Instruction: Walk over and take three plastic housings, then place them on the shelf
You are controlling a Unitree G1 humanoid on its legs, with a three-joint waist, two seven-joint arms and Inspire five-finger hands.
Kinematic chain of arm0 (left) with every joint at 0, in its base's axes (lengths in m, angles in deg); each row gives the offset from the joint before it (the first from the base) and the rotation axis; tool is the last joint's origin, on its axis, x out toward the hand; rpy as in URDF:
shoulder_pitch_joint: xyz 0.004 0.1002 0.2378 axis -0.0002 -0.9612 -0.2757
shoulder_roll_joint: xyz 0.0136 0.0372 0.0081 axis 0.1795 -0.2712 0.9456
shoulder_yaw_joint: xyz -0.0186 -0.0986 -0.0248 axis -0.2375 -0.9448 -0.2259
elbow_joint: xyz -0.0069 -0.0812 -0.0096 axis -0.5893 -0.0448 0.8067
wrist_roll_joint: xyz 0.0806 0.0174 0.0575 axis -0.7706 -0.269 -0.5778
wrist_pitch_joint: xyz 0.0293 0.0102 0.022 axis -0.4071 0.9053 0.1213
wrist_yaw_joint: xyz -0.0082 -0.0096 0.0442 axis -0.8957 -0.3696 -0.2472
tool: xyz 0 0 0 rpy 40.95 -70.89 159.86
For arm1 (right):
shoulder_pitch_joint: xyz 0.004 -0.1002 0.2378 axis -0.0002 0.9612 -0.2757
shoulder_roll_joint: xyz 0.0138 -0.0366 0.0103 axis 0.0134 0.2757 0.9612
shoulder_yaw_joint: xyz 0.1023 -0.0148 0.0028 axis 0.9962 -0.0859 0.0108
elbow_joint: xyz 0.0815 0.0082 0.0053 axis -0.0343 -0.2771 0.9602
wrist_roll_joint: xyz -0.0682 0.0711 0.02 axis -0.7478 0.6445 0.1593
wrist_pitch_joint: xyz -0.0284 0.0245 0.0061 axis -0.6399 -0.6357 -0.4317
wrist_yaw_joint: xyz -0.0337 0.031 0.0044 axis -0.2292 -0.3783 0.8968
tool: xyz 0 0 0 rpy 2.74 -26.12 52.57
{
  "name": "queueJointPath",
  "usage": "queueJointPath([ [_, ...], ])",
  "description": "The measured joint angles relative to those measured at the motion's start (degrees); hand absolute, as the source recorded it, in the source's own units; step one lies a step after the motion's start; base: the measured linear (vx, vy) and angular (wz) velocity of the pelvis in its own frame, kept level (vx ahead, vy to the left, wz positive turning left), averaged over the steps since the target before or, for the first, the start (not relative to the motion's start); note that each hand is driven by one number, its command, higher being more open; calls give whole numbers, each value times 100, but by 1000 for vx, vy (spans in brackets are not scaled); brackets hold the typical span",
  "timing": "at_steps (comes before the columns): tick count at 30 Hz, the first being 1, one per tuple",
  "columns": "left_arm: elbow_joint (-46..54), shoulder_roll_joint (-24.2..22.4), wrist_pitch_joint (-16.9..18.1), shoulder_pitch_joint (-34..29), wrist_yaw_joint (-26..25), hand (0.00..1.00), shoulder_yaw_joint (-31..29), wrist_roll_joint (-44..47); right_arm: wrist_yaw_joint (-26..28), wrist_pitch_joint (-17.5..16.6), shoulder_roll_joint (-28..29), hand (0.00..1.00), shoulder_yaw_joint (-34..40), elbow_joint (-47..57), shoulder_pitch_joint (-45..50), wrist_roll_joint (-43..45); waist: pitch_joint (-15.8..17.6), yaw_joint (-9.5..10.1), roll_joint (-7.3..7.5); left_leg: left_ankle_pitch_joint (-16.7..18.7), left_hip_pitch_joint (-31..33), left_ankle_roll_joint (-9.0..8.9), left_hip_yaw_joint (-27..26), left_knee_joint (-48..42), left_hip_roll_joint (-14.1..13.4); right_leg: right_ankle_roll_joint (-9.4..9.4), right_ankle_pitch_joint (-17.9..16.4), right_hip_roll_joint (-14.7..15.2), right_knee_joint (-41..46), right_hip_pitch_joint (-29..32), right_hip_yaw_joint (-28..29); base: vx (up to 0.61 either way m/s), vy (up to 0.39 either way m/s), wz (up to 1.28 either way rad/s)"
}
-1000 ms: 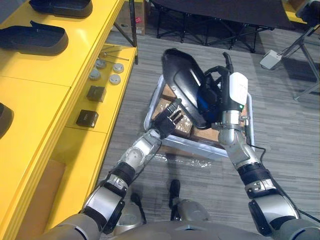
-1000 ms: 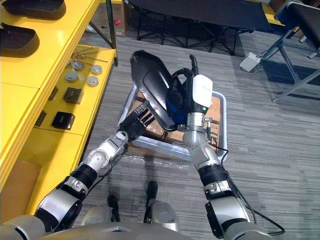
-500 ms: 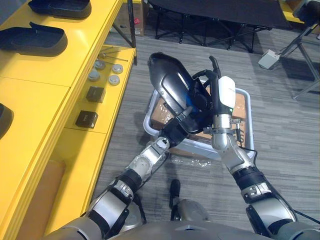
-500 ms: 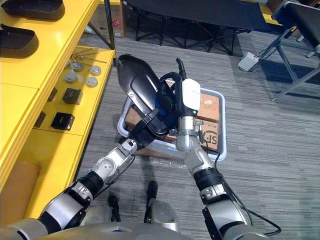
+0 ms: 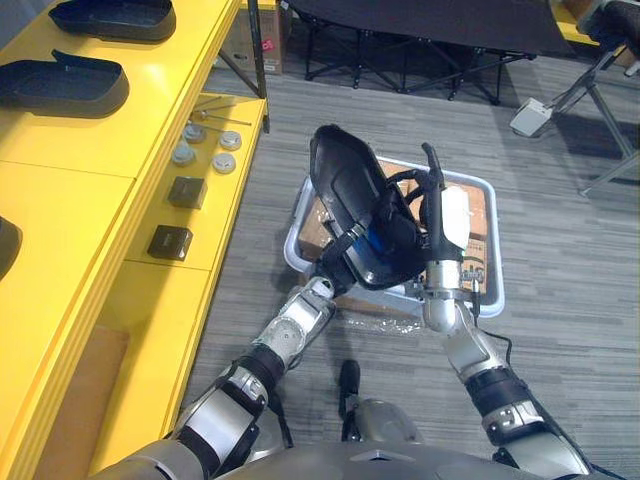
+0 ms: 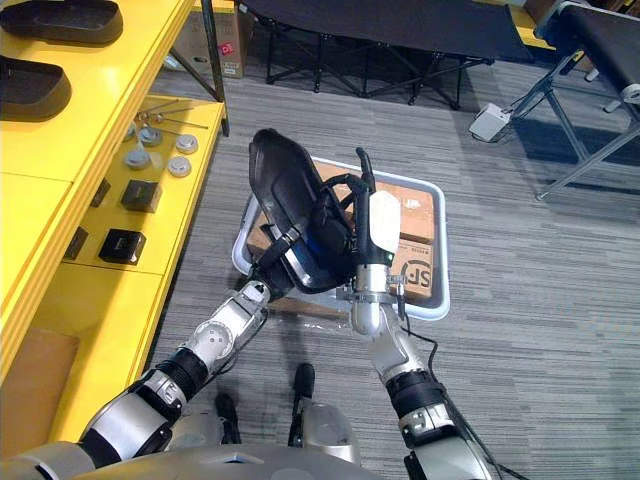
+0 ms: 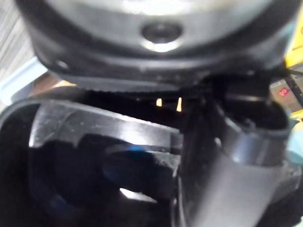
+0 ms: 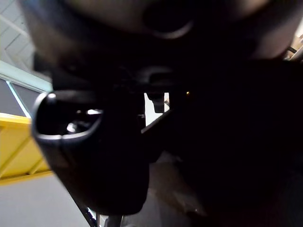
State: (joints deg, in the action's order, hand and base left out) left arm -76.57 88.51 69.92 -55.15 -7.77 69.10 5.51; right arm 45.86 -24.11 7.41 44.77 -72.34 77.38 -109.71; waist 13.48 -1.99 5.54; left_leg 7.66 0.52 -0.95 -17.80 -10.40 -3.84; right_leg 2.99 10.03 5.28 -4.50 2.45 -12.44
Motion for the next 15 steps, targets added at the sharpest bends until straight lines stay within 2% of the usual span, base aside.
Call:
queueJointPath([
  [2, 0, 3, -29, -53, -85, 0, -9, -149, -38, -158, 6, 0, -110, 11, 79, 2, -30, -29, 46, -5, -15, 4, -5, 23, 9, 0, 1, 5, -2, -3, -2, 0, 0, 0],
  [4, -1, 6, -26, -56, -77, 0, 0, -262, -89, -164, 26, 0, -122, 12, 124, 58, -50, -19, 78, -26, -59, 7, -2, 65, 18, 0, 1, 9, -4, -33, -5, 0, 0, 0],
  [9, -1, 31, 277, -80, 39, 0, 11, -480, -141, -165, 168, 0, -178, 195, 217, 120, -170, -57, 228, -30, -116, 11, -16, 83, 24, 0, 0, 15, -39, -76, -19, -26, 11, 0],
  [10, -1, 49, 335, -80, 106, 0, 13, -479, -189, -165, 175, 100, -201, 215, 216, 120, -198, -68, 261, -36, -119, 16, -17, 88, 23, -8, -6, 17, -40, -79, -33, -30, 9, 2],
  [13, 16, 50, 534, -83, 181, 0, 43, -496, -333, -165, 178, 100, -289, 284, 215, 118, -215, -86, 285, -80, -185, 10, -16, 157, 25, -42, -36, 25, -40, -125, -85, -38, 7, 4],
  [15, 521, 76, 760, -241, -73, 0, -74, -881, -355, -165, 183, 100, -418, 540, 233, 357, -219, -128, 282, -106, -218, -10, 9, 194, 19, -112, -92, 18, -40, -151, -154, -25, -11, 5],
])
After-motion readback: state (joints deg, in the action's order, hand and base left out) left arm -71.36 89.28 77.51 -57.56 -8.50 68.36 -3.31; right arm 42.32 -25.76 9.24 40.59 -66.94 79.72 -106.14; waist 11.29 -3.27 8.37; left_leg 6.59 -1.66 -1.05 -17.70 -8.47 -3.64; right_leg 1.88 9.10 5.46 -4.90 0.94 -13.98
